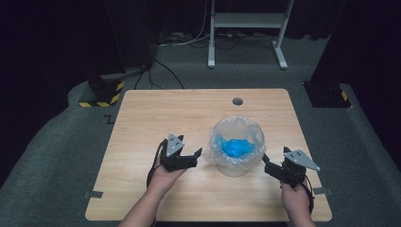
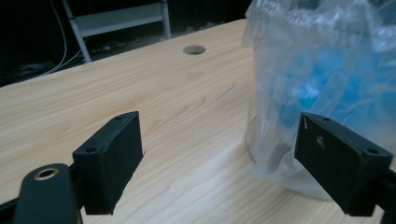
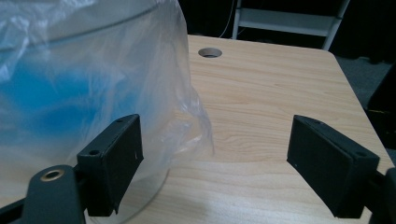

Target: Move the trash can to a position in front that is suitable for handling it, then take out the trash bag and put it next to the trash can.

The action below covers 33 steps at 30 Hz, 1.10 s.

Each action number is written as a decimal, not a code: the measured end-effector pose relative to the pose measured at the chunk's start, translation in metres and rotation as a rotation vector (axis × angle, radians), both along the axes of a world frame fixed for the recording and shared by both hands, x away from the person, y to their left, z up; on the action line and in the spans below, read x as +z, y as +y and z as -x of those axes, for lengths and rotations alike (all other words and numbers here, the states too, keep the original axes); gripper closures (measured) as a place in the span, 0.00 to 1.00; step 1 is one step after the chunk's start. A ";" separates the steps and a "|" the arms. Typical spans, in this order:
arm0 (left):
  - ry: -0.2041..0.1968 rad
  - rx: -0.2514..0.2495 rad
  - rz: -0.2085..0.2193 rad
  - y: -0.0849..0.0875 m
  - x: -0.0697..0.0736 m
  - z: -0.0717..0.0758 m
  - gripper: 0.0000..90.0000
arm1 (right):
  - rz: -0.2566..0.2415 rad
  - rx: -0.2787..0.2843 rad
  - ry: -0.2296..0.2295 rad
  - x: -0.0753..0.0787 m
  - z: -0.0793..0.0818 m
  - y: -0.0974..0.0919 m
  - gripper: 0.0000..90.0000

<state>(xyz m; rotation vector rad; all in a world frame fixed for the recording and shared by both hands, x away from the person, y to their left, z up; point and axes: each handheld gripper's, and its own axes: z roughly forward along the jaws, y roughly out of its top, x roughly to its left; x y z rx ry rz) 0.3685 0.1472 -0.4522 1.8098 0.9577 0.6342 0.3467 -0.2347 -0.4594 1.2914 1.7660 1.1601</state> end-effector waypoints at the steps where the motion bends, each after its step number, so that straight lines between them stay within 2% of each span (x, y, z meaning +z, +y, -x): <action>1: 0.000 0.013 0.004 0.007 -0.001 0.003 0.17 | -0.015 0.008 -0.004 0.003 -0.001 0.001 0.20; 3: 0.001 0.019 0.005 0.010 -0.001 0.005 0.17 | -0.018 0.010 -0.009 0.005 -0.001 0.002 0.20; 4: 0.002 0.031 0.007 0.016 -0.003 0.008 0.17 | -0.017 0.018 -0.032 0.010 0.000 0.003 0.20; 7: 0.001 0.039 0.008 0.021 -0.003 0.010 0.17 | -0.022 0.014 -0.053 0.016 0.001 0.003 0.20; 8: -0.003 0.051 0.014 0.024 -0.002 0.011 0.16 | -0.036 0.013 -0.080 0.022 0.002 0.003 0.20; 9: -0.003 0.051 0.014 0.024 -0.002 0.011 0.16 | -0.036 0.013 -0.080 0.022 0.002 0.003 0.20; 12: -0.011 0.071 0.041 0.027 0.002 0.012 0.16 | -0.063 0.024 -0.121 0.030 0.005 0.002 0.20; 19: -0.017 0.053 0.065 0.023 0.008 0.017 0.16 | -0.083 0.036 -0.173 0.039 0.007 0.005 0.20; 21: -0.049 0.052 0.056 0.020 0.014 0.020 0.16 | -0.095 0.053 -0.205 0.045 0.010 0.007 0.20; 24: -0.081 0.049 0.091 0.012 0.024 0.024 0.16 | -0.112 0.079 -0.224 0.049 0.013 0.011 0.19; 27: -0.102 0.026 0.122 0.003 0.032 0.026 0.16 | -0.124 0.104 -0.238 0.053 0.015 0.016 0.17; 28: -0.102 0.026 0.122 0.003 0.032 0.026 0.15 | -0.124 0.104 -0.238 0.053 0.015 0.016 0.17; 29: -0.118 0.024 0.132 -0.006 0.038 0.028 0.15 | -0.139 0.132 -0.241 0.054 0.014 0.020 0.16; 33: -0.144 0.031 0.149 -0.015 0.043 0.029 0.15 | -0.130 0.136 -0.233 0.056 0.011 0.028 0.16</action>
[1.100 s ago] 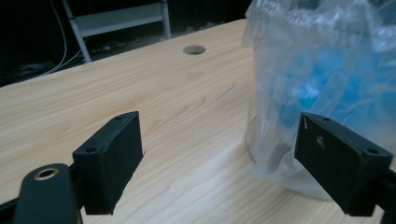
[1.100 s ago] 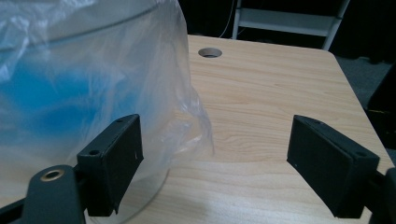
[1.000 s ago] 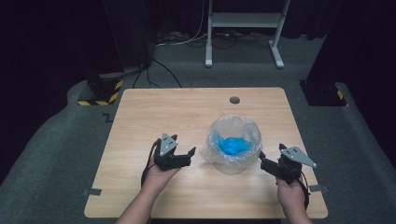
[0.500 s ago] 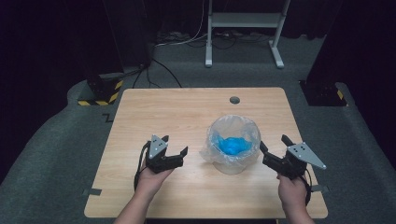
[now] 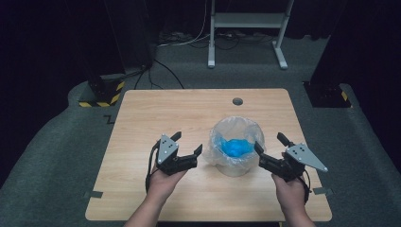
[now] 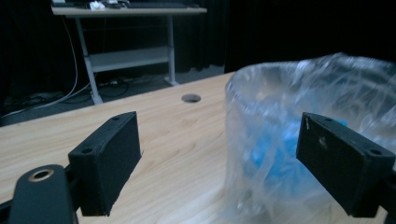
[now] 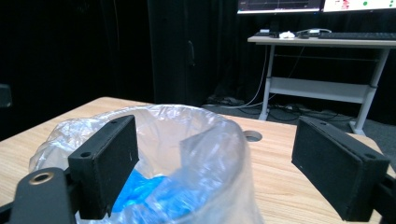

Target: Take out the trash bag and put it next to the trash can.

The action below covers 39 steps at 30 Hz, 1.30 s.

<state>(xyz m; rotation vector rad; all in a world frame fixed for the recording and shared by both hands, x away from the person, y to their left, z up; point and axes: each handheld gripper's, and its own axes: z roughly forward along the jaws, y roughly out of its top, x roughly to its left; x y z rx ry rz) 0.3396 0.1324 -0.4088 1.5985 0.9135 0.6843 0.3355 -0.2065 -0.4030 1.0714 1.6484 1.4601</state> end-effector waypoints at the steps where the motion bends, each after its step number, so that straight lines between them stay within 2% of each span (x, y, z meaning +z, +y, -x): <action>1: -0.007 0.008 0.005 -0.005 0.002 0.000 0.15 | 0.008 -0.005 0.004 0.000 -0.002 0.003 0.16; 4: -0.006 0.008 0.018 -0.010 0.003 0.000 0.15 | 0.001 -0.021 0.013 -0.001 -0.004 0.005 0.16; 6: 0.004 0.011 0.053 -0.020 0.001 -0.001 0.14 | -0.002 -0.017 0.023 -0.003 -0.006 0.006 0.16; 8: 0.010 0.009 0.043 -0.025 0.001 -0.001 0.14 | 0.006 -0.022 0.022 -0.003 -0.007 0.008 0.16; 9: 0.007 0.017 0.014 -0.031 0.000 -0.002 0.14 | 0.012 -0.013 0.016 -0.004 -0.007 0.008 0.18; 11: 0.014 -0.002 0.032 -0.036 -0.002 -0.001 0.14 | 0.024 -0.011 0.001 -0.005 -0.008 0.009 0.28; 12: 0.033 -0.006 0.053 -0.040 -0.004 -0.002 0.15 | 0.026 -0.017 0.000 -0.005 -0.008 0.009 0.32; 13: 0.033 -0.006 0.053 -0.040 -0.004 -0.002 0.17 | 0.026 -0.017 0.000 -0.005 -0.008 0.009 0.32; 14: 0.056 -0.005 0.066 -0.045 -0.006 -0.004 0.17 | 0.017 -0.031 0.001 -0.006 -0.009 0.010 0.38; 15: 0.063 0.000 0.064 -0.047 -0.007 -0.005 0.19 | 0.000 -0.038 0.014 -0.007 -0.009 0.009 0.47; 16: 0.081 -0.006 0.075 -0.049 -0.009 -0.007 0.21 | -0.004 -0.043 0.027 -0.007 -0.009 0.010 0.50; 18: 0.096 -0.022 0.104 -0.049 -0.012 -0.010 0.28 | -0.022 -0.049 0.063 -0.006 -0.010 0.009 0.56; 21: 0.136 -0.040 0.159 -0.047 -0.018 -0.013 0.39 | -0.019 -0.077 0.065 -0.006 -0.008 0.009 0.62; 23: 0.137 -0.031 0.156 -0.046 -0.018 -0.012 0.46 | -0.004 -0.085 0.077 -0.008 -0.009 0.011 0.66; 25: 0.130 -0.042 0.166 -0.045 -0.017 -0.012 0.53 | 0.000 -0.089 0.087 -0.011 -0.009 0.012 0.71; 28: 0.118 -0.045 0.168 -0.045 -0.015 -0.010 0.64 | 0.005 -0.095 0.096 -0.013 -0.010 0.012 0.82; 31: 0.132 -0.051 0.151 -0.046 -0.017 -0.010 0.74 | 0.010 -0.108 0.101 -0.015 -0.009 0.011 0.93; 33: 0.136 -0.063 0.163 -0.048 -0.018 -0.009 0.80 | 0.014 -0.117 0.101 -0.015 -0.008 0.011 0.99; 35: 0.122 -0.054 0.147 -0.048 -0.017 -0.007 0.85 | 0.012 -0.113 0.097 -0.014 -0.008 0.011 1.00; 37: 0.121 -0.058 0.152 -0.047 -0.016 -0.008 0.89 | 0.013 -0.109 0.091 -0.012 -0.007 0.011 1.00; 39: 0.125 -0.061 0.161 -0.045 -0.016 -0.008 0.98 | 0.011 -0.109 0.075 -0.011 -0.005 0.012 1.00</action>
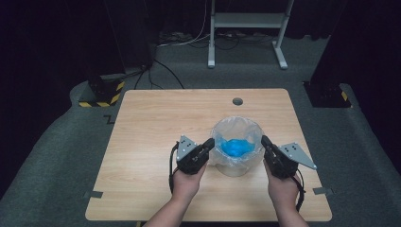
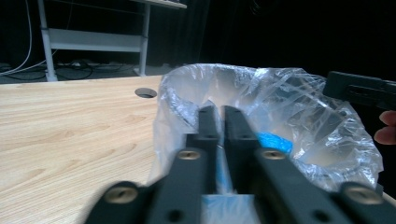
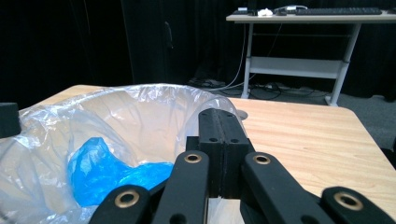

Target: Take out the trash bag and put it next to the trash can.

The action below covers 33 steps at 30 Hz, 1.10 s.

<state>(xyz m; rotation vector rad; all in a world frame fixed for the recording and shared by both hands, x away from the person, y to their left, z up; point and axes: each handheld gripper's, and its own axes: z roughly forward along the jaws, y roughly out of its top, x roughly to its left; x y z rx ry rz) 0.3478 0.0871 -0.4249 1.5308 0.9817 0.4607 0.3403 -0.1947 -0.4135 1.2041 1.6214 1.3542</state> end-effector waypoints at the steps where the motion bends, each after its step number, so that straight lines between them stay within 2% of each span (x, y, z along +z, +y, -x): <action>1: -0.002 0.001 -0.002 0.000 0.000 0.000 0.98 | 0.000 0.000 -0.005 0.000 0.001 0.000 1.00; 7: -0.050 -0.010 0.007 0.002 0.007 0.004 0.99 | -0.009 -0.006 -0.038 0.005 0.005 0.000 1.00; 18: -0.139 -0.015 0.066 0.008 0.033 0.015 0.99 | -0.043 -0.014 -0.109 0.021 0.016 -0.002 1.00; 22: -0.139 -0.020 0.051 0.007 0.033 0.015 0.99 | -0.064 -0.016 -0.136 0.027 0.020 -0.004 1.00; 24: -0.122 -0.025 0.043 0.006 0.029 0.014 0.99 | -0.070 -0.011 -0.141 0.028 0.022 -0.002 1.00; 28: -0.093 -0.051 0.017 0.000 0.022 0.013 0.99 | -0.074 0.027 -0.130 0.028 0.024 0.008 1.00; 33: -0.062 -0.067 -0.013 -0.003 0.012 0.013 0.99 | -0.057 0.078 -0.113 0.022 0.025 0.028 1.00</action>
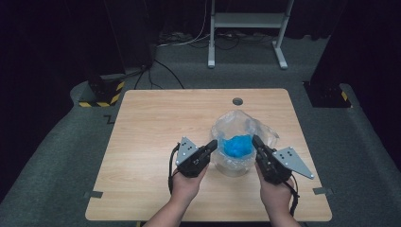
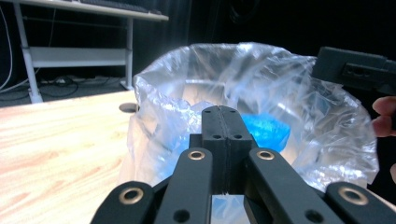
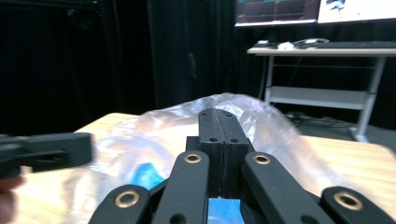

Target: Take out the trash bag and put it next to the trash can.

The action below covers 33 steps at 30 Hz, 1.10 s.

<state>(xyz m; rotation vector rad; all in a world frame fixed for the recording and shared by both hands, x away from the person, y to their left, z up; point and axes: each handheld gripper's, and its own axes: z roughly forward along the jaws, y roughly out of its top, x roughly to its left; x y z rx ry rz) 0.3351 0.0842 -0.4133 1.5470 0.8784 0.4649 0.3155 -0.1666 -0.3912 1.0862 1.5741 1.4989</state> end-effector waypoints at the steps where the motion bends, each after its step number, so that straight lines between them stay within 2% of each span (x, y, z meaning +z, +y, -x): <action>1: 0.004 -0.002 -0.001 0.000 -0.001 0.000 0.99 | -0.004 0.012 0.002 -0.001 0.000 0.004 1.00; 5: 0.030 -0.023 0.012 0.001 -0.003 -0.001 0.99 | 0.024 0.062 0.001 -0.006 0.002 0.023 1.00; 8: 0.035 -0.027 0.003 0.002 -0.006 0.001 0.99 | 0.045 0.100 0.008 -0.010 0.002 0.036 1.00; 14: 0.039 -0.014 0.019 0.007 -0.006 0.002 0.98 | 0.087 0.167 0.037 -0.022 0.003 0.059 1.00; 20: 0.047 -0.007 0.027 0.010 -0.007 0.001 0.97 | 0.122 0.201 0.062 -0.034 0.002 0.071 1.00; 25: 0.053 -0.008 0.030 0.011 -0.007 0.000 0.94 | 0.148 0.206 0.053 -0.037 0.004 0.075 1.00; 29: 0.039 0.015 0.054 0.015 -0.004 -0.001 0.83 | 0.145 0.211 0.053 -0.038 0.003 0.075 1.00; 31: 0.033 0.040 0.076 0.016 -0.002 -0.002 0.70 | 0.144 0.211 0.055 -0.038 0.004 0.074 1.00; 33: 0.047 0.054 0.092 0.017 -0.001 -0.005 0.54 | 0.146 0.211 0.053 -0.038 0.004 0.074 1.00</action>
